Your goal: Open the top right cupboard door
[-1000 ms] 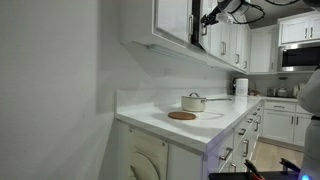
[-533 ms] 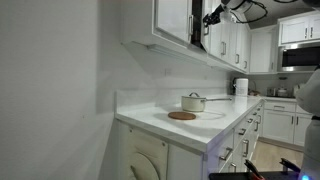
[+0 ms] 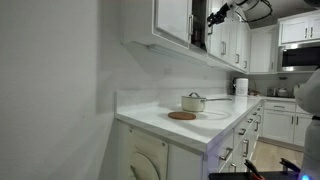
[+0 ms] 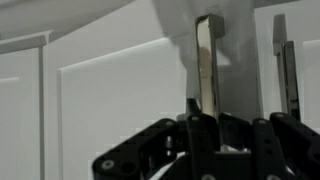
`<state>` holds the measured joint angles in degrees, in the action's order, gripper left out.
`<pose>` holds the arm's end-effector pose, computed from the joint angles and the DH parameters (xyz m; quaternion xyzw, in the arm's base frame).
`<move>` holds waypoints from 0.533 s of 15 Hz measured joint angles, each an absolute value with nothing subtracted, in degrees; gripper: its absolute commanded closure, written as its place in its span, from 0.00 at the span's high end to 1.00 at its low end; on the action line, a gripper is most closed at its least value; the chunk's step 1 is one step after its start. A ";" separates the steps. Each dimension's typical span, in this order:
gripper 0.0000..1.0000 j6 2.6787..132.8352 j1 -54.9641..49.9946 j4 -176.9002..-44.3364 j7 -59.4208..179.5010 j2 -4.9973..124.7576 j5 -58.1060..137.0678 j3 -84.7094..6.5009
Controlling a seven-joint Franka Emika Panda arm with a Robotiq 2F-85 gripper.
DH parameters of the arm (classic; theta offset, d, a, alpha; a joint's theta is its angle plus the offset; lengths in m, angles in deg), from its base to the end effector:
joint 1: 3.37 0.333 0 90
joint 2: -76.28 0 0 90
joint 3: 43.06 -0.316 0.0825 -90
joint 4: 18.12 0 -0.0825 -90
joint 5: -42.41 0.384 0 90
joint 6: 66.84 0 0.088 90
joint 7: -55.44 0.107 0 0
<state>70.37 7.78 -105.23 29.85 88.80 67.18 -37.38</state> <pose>0.4946 0.0404 0.8700 -0.8191 -0.1619 -0.5361 0.1240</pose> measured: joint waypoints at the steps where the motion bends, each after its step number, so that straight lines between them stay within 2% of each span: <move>1: 0.01 69.08 7.64 -104.77 28.62 88.79 68.23 -36.90; 8: 0.01 58.85 6.52 -101.45 18.39 88.39 76.89 -32.27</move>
